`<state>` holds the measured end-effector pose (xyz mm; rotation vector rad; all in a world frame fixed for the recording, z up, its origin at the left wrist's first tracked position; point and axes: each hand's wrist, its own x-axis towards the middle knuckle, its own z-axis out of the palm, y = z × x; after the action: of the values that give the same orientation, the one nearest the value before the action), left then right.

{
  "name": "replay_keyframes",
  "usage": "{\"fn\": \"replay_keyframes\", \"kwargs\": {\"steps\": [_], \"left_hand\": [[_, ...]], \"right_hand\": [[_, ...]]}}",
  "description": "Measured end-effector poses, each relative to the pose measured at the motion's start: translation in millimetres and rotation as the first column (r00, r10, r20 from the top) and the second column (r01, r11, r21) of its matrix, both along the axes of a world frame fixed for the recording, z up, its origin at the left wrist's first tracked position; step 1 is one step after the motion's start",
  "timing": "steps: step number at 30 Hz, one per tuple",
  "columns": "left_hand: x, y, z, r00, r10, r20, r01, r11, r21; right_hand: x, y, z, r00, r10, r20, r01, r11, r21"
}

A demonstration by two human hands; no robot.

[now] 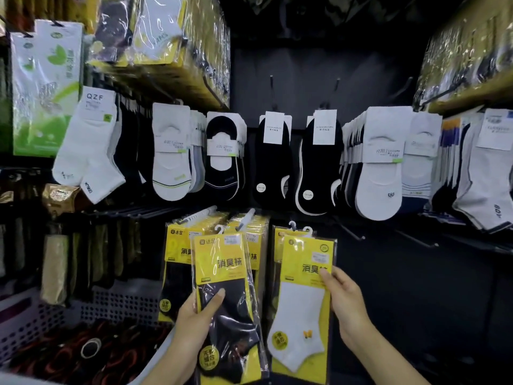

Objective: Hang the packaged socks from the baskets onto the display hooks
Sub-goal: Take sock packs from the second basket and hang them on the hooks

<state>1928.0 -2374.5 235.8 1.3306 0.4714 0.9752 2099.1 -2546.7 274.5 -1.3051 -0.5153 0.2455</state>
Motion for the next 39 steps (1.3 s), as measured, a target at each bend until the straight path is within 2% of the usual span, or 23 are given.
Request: {"fn": "replay_keyframes", "kwargs": {"steps": [3, 11, 16, 20, 22, 26, 29, 32, 35, 39], "left_hand": [[-4, 6, 1, 1.0, 0.013, 0.018, -0.013, 1.0, 0.007], [1, 12, -1, 1.0, -0.001, 0.009, 0.001, 1.0, 0.021], [8, 9, 0, 0.999, -0.053, 0.003, 0.053, 0.998, 0.045], [11, 5, 0, 0.997, -0.071, -0.006, 0.071, 0.997, 0.039], [14, 0, -1, 0.997, -0.082, -0.013, 0.083, 0.996, 0.029], [26, -16, -5, 0.987, -0.144, -0.067, 0.145, 0.989, 0.019], [36, -35, -9, 0.968, -0.231, -0.102, 0.24, 0.967, 0.088], [49, -49, -12, 0.968, -0.229, -0.102, 0.241, 0.963, 0.125], [58, -57, -9, 0.973, -0.215, -0.082, 0.222, 0.97, 0.096], [64, -64, 2, 0.959, -0.266, -0.099, 0.274, 0.958, 0.078]], "right_hand": [[8, 0, 5, 0.999, -0.025, 0.023, 0.025, 1.0, 0.008], [26, 38, 5, 0.997, -0.027, 0.068, 0.033, 0.995, -0.09], [48, 56, -7, 0.979, -0.204, 0.009, 0.203, 0.969, -0.142], [52, 46, -31, 0.912, -0.408, -0.029, 0.396, 0.898, -0.193], [45, 38, -38, 0.938, -0.347, -0.023, 0.336, 0.922, -0.191], [8, 25, -27, 0.999, 0.039, -0.019, -0.041, 0.988, -0.149], [-16, 18, -19, 0.975, 0.18, 0.129, -0.155, 0.97, -0.186], [-24, 10, -18, 0.96, 0.157, 0.232, -0.123, 0.98, -0.154], [-18, 2, -17, 0.981, 0.068, 0.184, -0.054, 0.995, -0.08], [-2, -4, -11, 0.985, -0.064, 0.162, 0.071, 0.997, -0.038]]}}
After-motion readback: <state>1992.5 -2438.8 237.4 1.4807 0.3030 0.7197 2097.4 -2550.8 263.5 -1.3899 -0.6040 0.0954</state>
